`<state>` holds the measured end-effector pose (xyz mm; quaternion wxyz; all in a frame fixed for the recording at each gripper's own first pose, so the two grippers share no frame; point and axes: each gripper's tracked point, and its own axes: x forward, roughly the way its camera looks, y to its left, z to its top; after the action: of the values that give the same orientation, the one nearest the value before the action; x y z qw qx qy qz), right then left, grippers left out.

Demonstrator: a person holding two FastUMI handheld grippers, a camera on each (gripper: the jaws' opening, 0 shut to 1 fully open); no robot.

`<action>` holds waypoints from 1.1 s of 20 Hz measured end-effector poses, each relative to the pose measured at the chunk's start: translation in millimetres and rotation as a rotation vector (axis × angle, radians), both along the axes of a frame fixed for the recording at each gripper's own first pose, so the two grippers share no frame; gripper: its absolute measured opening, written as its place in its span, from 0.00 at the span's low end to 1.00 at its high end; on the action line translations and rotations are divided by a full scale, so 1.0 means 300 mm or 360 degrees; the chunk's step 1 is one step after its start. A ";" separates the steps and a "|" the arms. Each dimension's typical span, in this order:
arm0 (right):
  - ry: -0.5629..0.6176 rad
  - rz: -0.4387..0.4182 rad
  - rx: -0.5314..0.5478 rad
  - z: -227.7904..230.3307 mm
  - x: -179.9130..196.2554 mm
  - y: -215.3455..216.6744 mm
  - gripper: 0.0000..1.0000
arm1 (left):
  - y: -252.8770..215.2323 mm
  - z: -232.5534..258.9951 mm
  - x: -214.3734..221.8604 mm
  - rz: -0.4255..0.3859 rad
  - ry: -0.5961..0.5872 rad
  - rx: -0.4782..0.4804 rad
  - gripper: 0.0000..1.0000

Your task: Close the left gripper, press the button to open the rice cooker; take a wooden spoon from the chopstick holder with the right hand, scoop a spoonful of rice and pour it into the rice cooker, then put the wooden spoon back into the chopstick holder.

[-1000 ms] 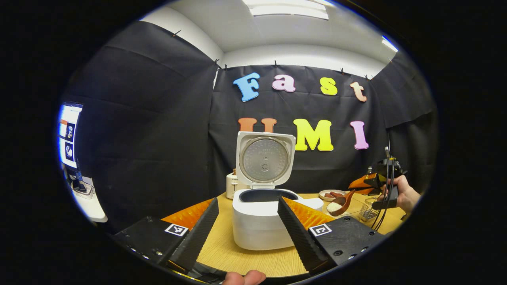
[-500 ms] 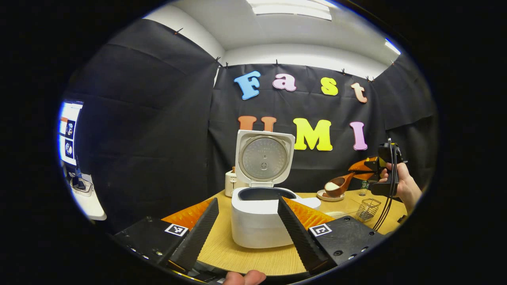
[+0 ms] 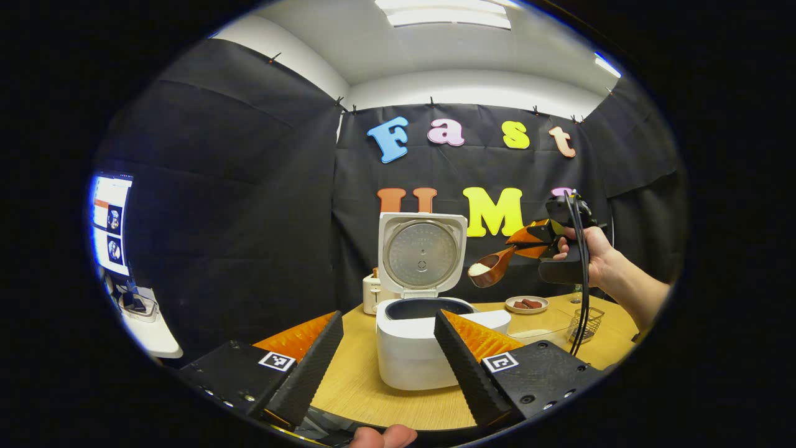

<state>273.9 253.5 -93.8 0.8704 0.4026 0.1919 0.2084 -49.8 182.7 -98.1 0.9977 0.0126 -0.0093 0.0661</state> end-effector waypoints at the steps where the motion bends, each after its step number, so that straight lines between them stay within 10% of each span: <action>1: -0.0010 0.0014 -0.0057 -0.014 0.002 0.038 0.11 | 0.003 -0.007 -0.009 0.0005 0.0003 0.0004 0.94; 22: -0.0311 0.0204 -0.1035 -0.062 0.008 0.322 0.11 | -0.007 -0.007 -0.042 -0.0049 0.0032 -0.0034 0.94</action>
<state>276.3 350.0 -112.5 0.9526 0.0694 0.1889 0.2282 -62.6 180.5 -100.3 0.9987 0.0025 0.0013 0.0507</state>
